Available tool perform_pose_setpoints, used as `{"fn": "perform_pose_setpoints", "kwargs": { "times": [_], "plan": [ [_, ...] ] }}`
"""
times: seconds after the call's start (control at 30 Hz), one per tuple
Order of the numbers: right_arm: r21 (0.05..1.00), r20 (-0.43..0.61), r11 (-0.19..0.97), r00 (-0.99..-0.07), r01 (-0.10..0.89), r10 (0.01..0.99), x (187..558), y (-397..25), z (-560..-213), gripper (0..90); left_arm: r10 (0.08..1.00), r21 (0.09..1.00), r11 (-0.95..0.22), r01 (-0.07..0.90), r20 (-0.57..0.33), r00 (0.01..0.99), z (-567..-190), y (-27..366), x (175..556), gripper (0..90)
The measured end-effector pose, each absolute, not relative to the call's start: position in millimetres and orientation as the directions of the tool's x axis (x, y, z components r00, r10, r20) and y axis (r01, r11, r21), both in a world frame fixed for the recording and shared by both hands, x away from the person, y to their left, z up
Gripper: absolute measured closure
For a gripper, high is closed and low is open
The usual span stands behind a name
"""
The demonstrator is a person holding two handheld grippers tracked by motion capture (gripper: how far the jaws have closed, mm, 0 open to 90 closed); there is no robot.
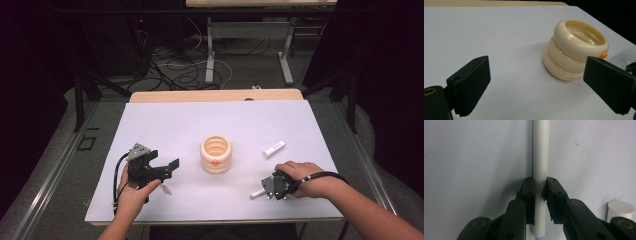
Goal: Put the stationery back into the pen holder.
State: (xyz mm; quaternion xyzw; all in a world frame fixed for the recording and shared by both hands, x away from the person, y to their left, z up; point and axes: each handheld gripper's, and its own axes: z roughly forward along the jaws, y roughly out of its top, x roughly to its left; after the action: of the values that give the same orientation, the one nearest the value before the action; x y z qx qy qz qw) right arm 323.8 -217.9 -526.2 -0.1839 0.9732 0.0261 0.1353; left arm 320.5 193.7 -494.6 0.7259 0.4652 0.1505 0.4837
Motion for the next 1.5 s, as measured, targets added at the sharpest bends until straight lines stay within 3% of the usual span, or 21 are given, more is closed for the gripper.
{"fn": "perform_pose_setpoints", "kwargs": {
  "times": [0.57, 0.63, 0.73, 0.93, 1.1, 1.13, 1.23, 1.3, 1.33, 1.5],
  "plan": [
    [0.032, -0.311, 0.94, -0.897, -0.34, -0.314, 323, -217, -519, 78.5, 0.822, 0.841, -0.096, 0.532, -0.234, 0.518, -495, 192, 321, 7.6],
    [0.087, -0.341, 0.937, -0.894, -0.338, -0.29, 323, -218, -520, 78.5, 0.823, 0.841, -0.097, 0.532, -0.233, 0.518, -495, 192, 321, 7.6],
    [0.086, -0.319, 0.948, -0.91, -0.307, -0.266, 322, -216, -514, 78.6, 0.822, 0.841, -0.098, 0.532, -0.232, 0.519, -495, 192, 321, 7.6],
    [0.18, -0.351, 0.941, -0.912, -0.288, -0.212, 324, -214, -507, 78.6, 0.823, 0.844, -0.098, 0.527, -0.229, 0.519, -495, 192, 320, 7.8],
    [0.273, -0.352, 0.936, -0.928, -0.223, -0.119, 324, -214, -501, 78.6, 0.823, 0.844, -0.105, 0.526, -0.223, 0.523, -495, 191, 321, 7.8],
    [0.237, -0.318, 0.947, -0.938, -0.218, -0.136, 326, -213, -495, 78.5, 0.823, 0.846, -0.103, 0.523, -0.224, 0.523, -495, 190, 321, 7.8],
    [0.342, -0.333, 0.919, -0.94, -0.194, -0.074, 327, -211, -493, 78.6, 0.82, 0.847, -0.103, 0.522, -0.225, 0.526, -495, 189, 321, 8.0],
    [0.314, -0.294, 0.936, -0.954, -0.159, -0.064, 326, -210, -485, 78.6, 0.822, 0.848, -0.106, 0.519, -0.219, 0.526, -494, 190, 321, 8.2],
    [0.396, -0.322, 0.904, -0.946, -0.16, -0.027, 326, -209, -489, 78.6, 0.822, 0.849, -0.105, 0.518, -0.219, 0.526, -494, 190, 321, 8.3],
    [0.474, -0.307, 0.873, -0.951, -0.119, 0.037, 326, -204, -483, 78.5, 0.823, 0.848, -0.103, 0.52, -0.221, 0.523, -494, 190, 320, 9.2]
  ]
}}
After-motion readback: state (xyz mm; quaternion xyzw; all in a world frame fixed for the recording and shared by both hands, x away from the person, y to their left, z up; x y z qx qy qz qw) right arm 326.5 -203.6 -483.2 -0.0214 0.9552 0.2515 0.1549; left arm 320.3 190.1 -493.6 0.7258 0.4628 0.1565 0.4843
